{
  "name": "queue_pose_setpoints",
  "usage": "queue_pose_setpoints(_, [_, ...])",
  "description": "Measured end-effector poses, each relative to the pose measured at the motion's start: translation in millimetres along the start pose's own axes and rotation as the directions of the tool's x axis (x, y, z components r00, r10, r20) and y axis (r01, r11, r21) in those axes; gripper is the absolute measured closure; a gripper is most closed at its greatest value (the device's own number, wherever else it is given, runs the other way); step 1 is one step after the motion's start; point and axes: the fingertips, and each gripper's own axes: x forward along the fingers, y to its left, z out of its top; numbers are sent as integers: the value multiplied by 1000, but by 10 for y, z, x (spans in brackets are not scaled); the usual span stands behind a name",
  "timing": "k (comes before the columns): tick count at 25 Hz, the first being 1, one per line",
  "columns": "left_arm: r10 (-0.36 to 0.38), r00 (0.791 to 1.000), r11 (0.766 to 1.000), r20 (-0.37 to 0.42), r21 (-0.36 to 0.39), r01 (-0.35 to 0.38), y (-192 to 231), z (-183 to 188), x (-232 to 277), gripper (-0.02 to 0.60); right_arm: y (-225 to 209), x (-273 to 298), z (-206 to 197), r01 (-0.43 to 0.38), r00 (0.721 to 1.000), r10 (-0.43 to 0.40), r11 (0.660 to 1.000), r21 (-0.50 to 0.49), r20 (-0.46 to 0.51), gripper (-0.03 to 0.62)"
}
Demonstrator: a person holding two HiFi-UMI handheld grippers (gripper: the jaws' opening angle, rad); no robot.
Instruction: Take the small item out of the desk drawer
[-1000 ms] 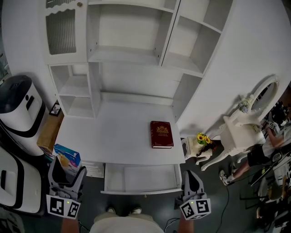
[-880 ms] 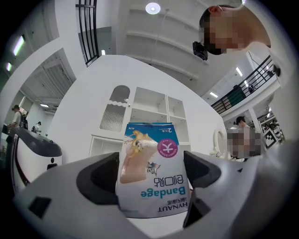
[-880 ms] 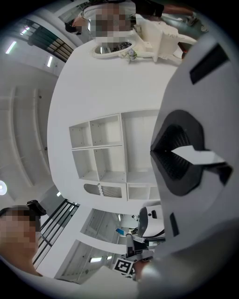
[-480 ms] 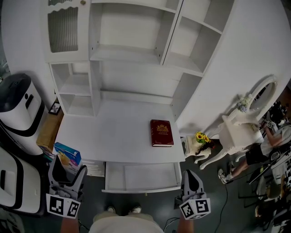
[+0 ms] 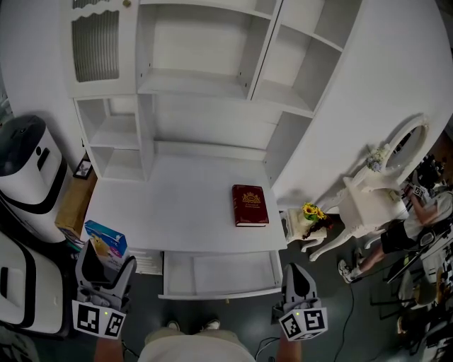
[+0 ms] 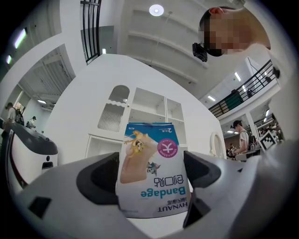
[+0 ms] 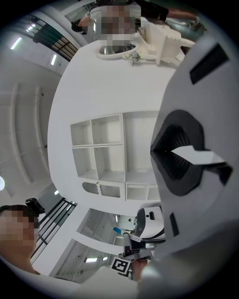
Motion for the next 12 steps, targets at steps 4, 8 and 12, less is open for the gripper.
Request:
queue_pose_setpoints(4, [-8, 1000, 1000, 5, -1, 8, -22, 7, 19, 143, -8, -14, 6, 4, 1000, -4, 1000, -5, 1, 585])
queue_pose_setpoints(8, [-15, 1000, 1000, 6, -4, 15, -40, 12, 28, 143, 5, -41, -5, 4, 1000, -4, 1000, -8, -6, 585])
queue_pose_setpoints(12, [-22, 1000, 1000, 3, -8, 22, -59, 0, 41, 143, -10, -74, -10, 14, 1000, -14, 1000, -9, -6, 586])
